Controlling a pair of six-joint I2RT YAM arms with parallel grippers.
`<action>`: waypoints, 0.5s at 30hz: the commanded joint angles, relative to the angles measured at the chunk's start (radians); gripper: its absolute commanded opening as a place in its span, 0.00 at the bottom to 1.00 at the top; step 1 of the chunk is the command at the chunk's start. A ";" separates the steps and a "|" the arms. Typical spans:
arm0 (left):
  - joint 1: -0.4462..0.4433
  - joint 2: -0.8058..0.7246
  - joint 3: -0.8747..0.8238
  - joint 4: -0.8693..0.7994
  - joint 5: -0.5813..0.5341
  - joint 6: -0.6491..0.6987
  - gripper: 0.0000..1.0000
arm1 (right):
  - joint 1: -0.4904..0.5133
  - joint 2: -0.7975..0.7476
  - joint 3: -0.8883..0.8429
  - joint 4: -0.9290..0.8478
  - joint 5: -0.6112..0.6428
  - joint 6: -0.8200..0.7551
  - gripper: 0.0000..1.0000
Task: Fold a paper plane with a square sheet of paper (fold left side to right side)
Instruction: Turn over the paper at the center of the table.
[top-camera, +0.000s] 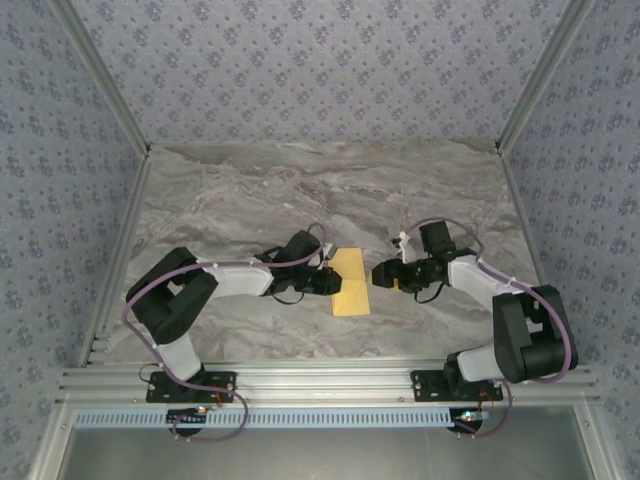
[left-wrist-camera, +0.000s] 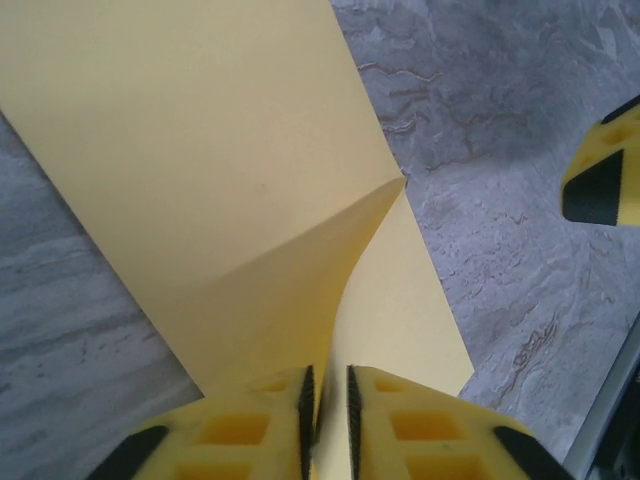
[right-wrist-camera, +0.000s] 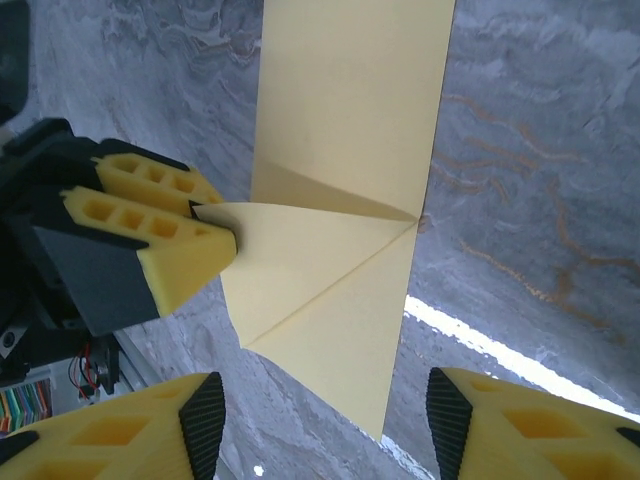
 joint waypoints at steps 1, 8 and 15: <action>0.005 -0.054 -0.017 0.032 -0.014 0.010 0.08 | 0.018 -0.003 -0.030 0.057 -0.046 0.047 0.62; 0.004 -0.130 -0.080 0.030 -0.050 0.006 0.03 | 0.052 0.029 -0.059 0.206 -0.102 0.143 0.68; 0.005 -0.146 -0.089 0.024 -0.054 0.007 0.04 | 0.095 0.056 -0.036 0.268 -0.117 0.183 0.70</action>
